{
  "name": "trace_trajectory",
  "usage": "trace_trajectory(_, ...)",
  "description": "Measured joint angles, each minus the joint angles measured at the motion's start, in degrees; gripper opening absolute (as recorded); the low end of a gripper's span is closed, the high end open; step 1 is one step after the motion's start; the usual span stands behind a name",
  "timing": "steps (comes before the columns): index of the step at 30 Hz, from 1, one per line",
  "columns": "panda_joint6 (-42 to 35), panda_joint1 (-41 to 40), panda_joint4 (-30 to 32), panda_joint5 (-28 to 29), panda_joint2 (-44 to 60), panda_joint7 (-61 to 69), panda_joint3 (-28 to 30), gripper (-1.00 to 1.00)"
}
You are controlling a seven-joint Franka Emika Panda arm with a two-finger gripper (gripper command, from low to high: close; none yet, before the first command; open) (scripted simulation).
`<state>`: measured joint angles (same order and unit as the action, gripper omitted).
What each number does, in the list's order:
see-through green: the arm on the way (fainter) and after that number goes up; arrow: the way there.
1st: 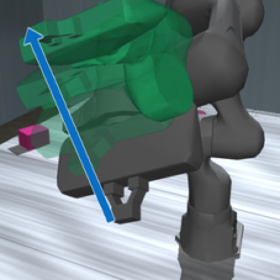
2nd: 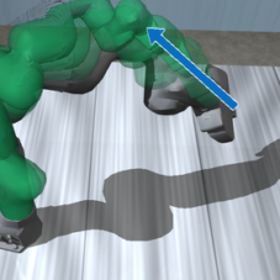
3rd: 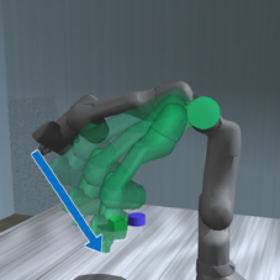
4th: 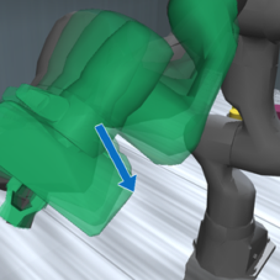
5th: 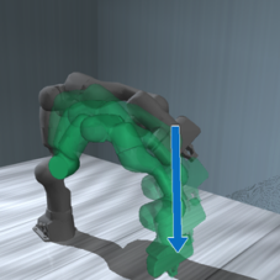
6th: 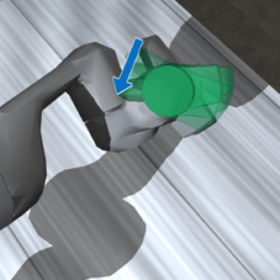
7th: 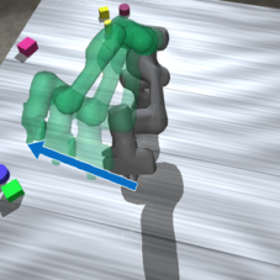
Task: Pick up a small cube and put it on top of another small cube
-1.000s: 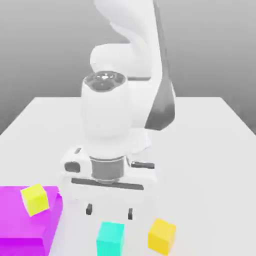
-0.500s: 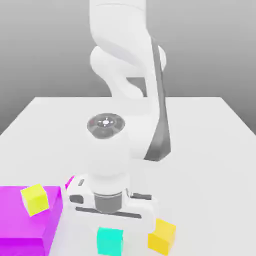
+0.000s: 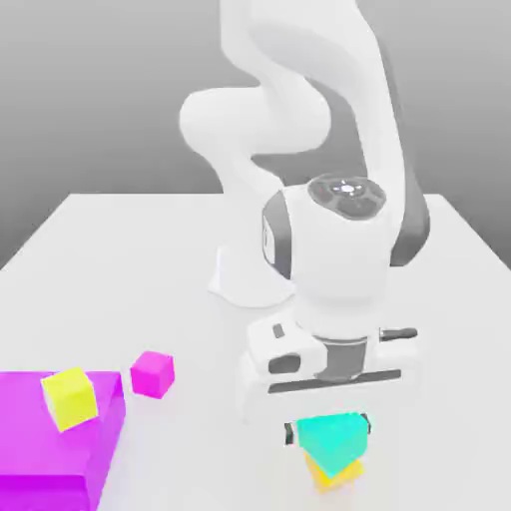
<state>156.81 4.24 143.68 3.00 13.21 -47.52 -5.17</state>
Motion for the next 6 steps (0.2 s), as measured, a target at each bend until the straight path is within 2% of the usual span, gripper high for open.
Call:
trace_trajectory(2,0.36,0.08,-0.01,0.13,0.37,-0.07,0.04,1.0)
trace_trajectory(6,-6.27,-0.16,0.2,-1.6,-6.51,1.18,-0.52,1.0)
